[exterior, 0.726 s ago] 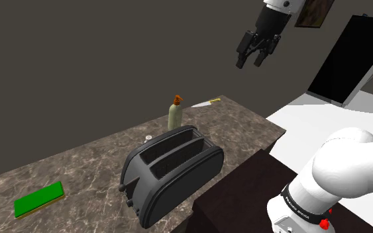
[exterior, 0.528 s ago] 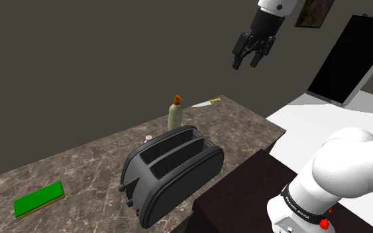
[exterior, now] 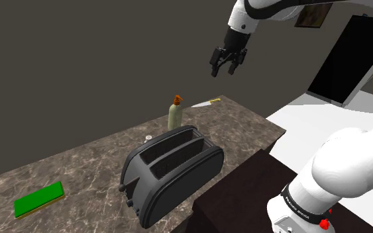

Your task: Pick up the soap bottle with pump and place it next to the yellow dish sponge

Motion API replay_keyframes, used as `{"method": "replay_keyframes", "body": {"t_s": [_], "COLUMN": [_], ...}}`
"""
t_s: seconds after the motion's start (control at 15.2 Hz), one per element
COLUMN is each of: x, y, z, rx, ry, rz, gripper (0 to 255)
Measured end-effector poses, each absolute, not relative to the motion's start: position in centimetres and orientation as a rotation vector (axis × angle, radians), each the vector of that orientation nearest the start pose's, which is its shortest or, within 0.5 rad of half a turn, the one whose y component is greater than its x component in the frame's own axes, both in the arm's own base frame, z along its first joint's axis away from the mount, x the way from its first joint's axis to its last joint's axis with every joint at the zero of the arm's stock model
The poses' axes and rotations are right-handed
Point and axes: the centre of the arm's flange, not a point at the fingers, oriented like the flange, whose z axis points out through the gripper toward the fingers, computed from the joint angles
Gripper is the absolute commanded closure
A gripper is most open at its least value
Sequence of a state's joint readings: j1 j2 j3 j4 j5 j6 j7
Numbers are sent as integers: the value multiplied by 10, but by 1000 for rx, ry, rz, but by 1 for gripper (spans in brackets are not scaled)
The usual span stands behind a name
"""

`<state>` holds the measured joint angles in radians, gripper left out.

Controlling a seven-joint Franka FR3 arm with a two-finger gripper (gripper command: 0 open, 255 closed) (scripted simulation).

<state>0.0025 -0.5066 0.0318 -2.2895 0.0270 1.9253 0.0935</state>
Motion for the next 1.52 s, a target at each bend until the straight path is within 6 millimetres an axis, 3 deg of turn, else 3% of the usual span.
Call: {"method": "replay_keyframes", "body": {"t_s": [0.53,1.52], "x": [500,661], "y": [14,13], "z": [494,361], "rx": [-3116,-3120], "ry": [81,30], "rz": [-169,-72], "gripper": [0,0]}}
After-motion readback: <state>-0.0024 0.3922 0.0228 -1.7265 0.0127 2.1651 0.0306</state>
